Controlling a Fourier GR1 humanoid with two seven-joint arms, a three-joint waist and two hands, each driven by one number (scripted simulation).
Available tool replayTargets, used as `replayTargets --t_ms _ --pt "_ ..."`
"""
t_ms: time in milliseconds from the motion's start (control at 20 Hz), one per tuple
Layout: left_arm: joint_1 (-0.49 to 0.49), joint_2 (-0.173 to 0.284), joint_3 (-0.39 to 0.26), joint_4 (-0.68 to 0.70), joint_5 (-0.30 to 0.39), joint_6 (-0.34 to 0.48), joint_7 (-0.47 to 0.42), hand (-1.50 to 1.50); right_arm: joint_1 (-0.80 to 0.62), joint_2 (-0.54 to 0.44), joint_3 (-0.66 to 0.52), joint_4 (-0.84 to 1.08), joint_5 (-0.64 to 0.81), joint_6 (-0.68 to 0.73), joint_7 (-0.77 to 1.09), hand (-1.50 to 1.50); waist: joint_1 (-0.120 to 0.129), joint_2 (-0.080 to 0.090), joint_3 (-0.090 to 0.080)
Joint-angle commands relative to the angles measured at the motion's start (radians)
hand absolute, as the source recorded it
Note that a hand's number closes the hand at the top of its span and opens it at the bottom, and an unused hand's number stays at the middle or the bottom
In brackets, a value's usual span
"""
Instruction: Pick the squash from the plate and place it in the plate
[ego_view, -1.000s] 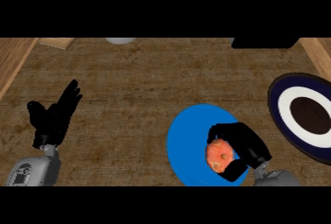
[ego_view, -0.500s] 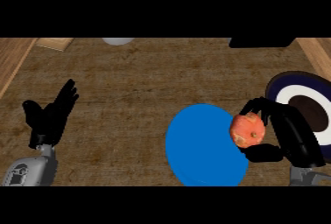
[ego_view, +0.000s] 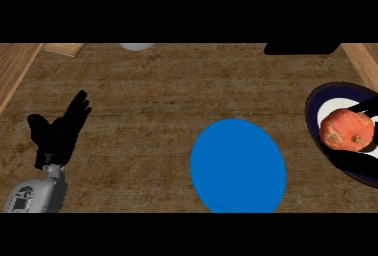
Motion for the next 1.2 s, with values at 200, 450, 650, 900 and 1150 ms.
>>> replayTargets --t_ms 200,450,650,900,1150 --pt "0.016 -0.027 -0.026 -0.07 -0.02 0.021 0.051 0.0 -0.032 -0.059 -0.238 0.258 -0.163 -0.039 -0.123 1.5 0.012 0.003 0.001" --pt "0.011 0.002 -0.002 -0.018 -0.002 -0.028 0.001 0.0 -0.081 -0.176 -0.378 0.566 -0.231 -0.062 -0.324 1.5 0.017 0.006 0.002" --pt "-0.038 -0.022 -0.017 -0.03 -0.028 0.014 0.045 0.0 -0.166 -0.27 -0.387 0.79 -0.209 -0.063 -0.406 1.5 0.019 0.006 0.001" --pt "-0.021 -0.03 -0.012 0.016 -0.012 -0.015 -0.003 0.0 -0.203 -0.347 -0.313 1.023 -0.145 0.0 -0.512 1.5 0.028 0.012 0.002" --pt "0.013 0.001 0.005 -0.001 -0.01 -0.041 -0.032 0.0 -0.268 -0.397 -0.365 1.227 -0.268 0.169 -0.553 -1.5 0.025 0.007 0.002"
